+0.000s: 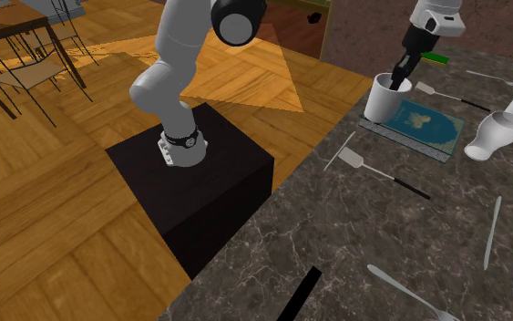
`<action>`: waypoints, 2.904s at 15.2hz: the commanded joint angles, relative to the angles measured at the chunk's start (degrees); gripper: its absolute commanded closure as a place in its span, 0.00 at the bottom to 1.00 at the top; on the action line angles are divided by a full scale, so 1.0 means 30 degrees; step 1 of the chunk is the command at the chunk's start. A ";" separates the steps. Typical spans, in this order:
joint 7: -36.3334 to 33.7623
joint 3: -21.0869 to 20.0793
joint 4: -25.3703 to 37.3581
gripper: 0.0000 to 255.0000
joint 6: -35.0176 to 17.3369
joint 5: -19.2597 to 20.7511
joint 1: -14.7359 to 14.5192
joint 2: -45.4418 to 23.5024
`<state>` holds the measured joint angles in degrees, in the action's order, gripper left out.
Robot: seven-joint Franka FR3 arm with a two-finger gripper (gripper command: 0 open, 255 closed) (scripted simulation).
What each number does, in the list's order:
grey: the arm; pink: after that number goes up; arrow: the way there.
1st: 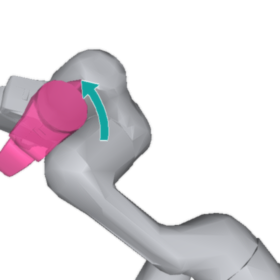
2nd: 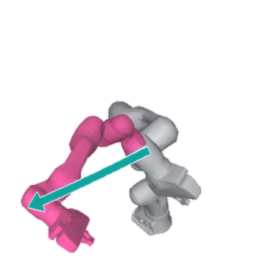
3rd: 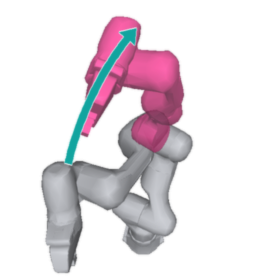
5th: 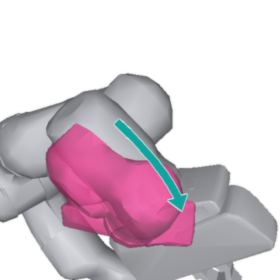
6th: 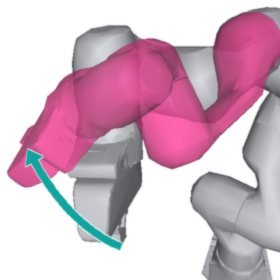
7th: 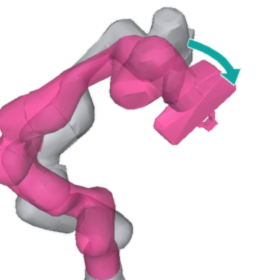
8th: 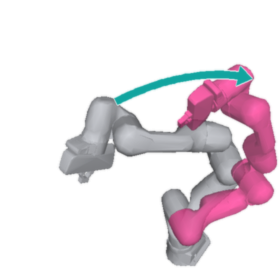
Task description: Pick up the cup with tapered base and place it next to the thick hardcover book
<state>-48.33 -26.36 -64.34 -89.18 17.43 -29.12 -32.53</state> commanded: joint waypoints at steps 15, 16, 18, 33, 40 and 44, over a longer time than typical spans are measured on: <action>-0.0549 0.0098 -0.4158 1.00 -0.4070 0.0142 0.0638 -0.0025; -0.0586 0.0113 -0.4352 1.00 -0.4298 0.0169 0.0657 -0.0068; -0.0659 0.0146 -0.4718 1.00 -0.4746 0.0231 0.0688 -0.0168; -0.0868 0.0260 -0.5594 0.00 -0.5925 0.0433 0.0735 -0.0521; -0.0658 0.0133 -0.3994 0.00 -0.4155 0.0230 0.0492 -0.0296; -0.0606 0.0110 -0.3505 0.00 -0.3665 0.0196 0.0406 -0.0281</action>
<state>-50.15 -26.01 -74.98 -100.39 18.05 -27.87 -33.42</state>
